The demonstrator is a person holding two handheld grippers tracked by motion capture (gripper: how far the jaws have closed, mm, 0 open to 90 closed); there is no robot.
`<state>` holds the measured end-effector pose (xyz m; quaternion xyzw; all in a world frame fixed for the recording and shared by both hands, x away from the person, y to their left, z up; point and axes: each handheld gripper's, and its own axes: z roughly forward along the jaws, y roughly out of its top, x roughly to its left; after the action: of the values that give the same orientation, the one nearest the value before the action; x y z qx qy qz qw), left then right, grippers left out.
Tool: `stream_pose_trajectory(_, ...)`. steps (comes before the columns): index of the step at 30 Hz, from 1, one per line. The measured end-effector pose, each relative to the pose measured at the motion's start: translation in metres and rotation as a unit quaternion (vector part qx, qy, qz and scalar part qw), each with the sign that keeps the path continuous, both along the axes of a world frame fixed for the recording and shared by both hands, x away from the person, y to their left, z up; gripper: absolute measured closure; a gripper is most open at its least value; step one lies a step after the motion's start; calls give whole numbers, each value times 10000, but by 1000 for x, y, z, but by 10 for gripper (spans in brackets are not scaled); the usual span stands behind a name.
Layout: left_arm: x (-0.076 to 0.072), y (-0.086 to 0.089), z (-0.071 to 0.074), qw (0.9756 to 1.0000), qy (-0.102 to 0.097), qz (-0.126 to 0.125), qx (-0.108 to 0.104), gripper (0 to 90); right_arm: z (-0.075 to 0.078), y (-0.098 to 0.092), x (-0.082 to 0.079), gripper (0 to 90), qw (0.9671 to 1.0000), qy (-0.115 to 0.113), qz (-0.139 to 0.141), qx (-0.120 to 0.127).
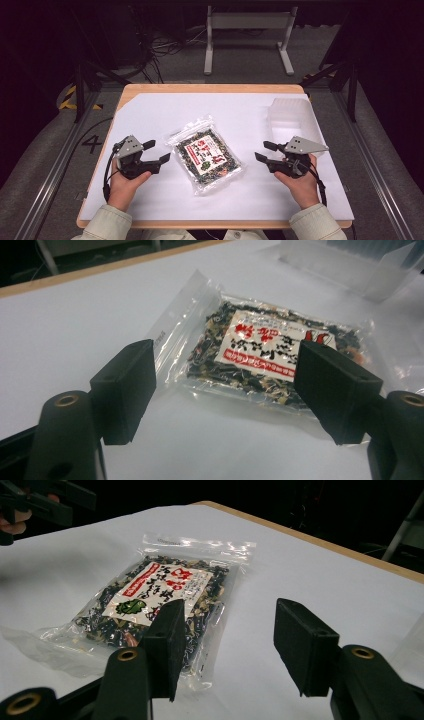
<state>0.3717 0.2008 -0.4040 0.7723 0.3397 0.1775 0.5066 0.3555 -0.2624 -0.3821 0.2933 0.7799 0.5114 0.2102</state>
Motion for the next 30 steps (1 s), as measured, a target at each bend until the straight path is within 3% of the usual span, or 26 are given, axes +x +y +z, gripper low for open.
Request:
stream_pose_trajectory(5, 3, 0, 4, 9997, 82, -163, -155, 201, 0, 2, 1, 451, 10000, 10, 78, 44)
stream_pose_trajectory(14, 19, -5, 20, 10000, 10, 38, -89, 152, -2, 5, 1, 438, 9999, 63, 140, 45)
stream_pose_trajectory(17, 24, -5, 26, 9999, -96, 102, -29, 145, -3, 5, 0, 438, 9999, 79, 127, 5)
stream_pose_trajectory(23, 36, 2, 34, 9995, -58, 71, -318, 113, -4, 3, 0, 436, 9999, 111, 91, 28)
stream_pose_trajectory(25, 38, 2, 34, 9994, -80, 135, -311, 115, -4, 3, 0, 437, 9999, 118, 95, 14)
stream_pose_trajectory(27, 43, -3, 31, 9995, -88, 289, -36, 120, -3, 5, -2, 438, 9999, 57, 110, -45)
stream_pose_trajectory(30, 50, -6, 27, 9995, -47, 299, 57, 127, 0, 6, -3, 437, 9999, -19, 136, -55)
